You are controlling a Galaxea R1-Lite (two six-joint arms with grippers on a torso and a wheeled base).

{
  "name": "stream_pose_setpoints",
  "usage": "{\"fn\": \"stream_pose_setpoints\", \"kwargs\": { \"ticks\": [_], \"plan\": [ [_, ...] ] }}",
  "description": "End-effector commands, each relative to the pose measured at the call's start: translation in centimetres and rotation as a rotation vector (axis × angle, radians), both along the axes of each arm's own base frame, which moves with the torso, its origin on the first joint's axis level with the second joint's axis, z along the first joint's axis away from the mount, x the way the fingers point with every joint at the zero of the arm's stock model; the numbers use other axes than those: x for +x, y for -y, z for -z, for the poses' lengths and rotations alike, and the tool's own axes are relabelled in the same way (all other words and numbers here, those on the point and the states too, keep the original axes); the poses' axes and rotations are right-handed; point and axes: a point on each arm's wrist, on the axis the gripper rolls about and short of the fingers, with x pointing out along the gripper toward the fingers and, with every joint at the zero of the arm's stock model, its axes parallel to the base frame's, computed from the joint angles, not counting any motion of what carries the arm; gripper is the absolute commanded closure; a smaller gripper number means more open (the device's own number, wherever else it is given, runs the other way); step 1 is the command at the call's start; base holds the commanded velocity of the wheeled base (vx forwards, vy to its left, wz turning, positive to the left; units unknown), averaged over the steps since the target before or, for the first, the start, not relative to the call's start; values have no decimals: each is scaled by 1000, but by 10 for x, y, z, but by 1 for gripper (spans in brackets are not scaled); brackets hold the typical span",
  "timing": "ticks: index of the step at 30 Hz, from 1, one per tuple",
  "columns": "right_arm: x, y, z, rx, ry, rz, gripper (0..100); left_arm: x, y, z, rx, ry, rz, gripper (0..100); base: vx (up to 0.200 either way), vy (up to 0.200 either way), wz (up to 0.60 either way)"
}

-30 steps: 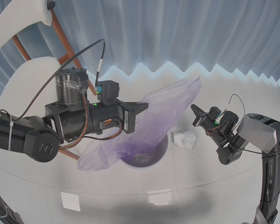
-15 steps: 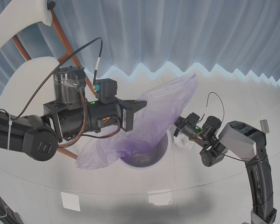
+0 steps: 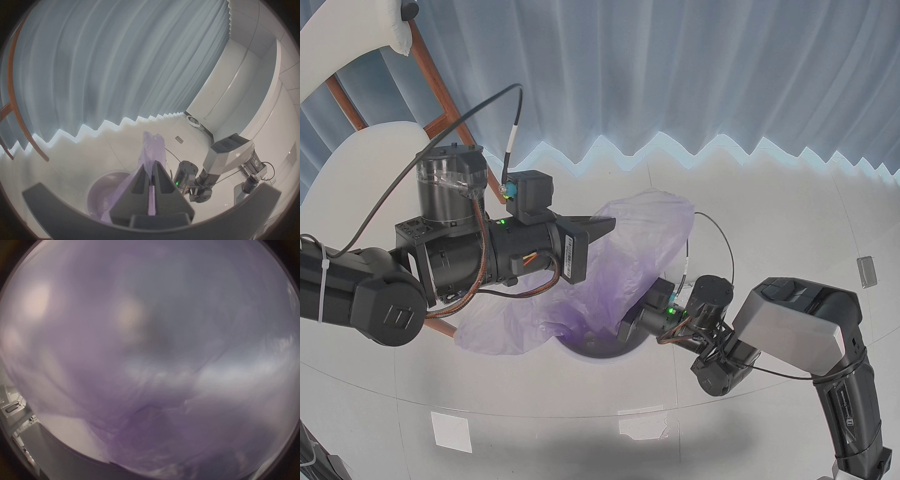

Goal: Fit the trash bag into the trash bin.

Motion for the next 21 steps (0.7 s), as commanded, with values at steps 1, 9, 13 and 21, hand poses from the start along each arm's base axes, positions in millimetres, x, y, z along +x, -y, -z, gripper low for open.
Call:
{"fn": "stream_pose_setpoints", "kwargs": {
  "ticks": [1,9,13,21],
  "plan": [
    [-19,-14,12,-26,-27,-50,100,2,1,4,6,-10,-1,100,0,0,0],
    [12,33,-2,49,-92,156,100,3,2,5,9,-14,-4,100,0,0,0],
    [18,67,-31,138,-146,266,100,4,1,5,8,-12,-7,100,0,0,0],
    [0,133,-55,162,-228,507,100,6,3,10,17,-23,-7,100,0,0,0]
  ]
}}
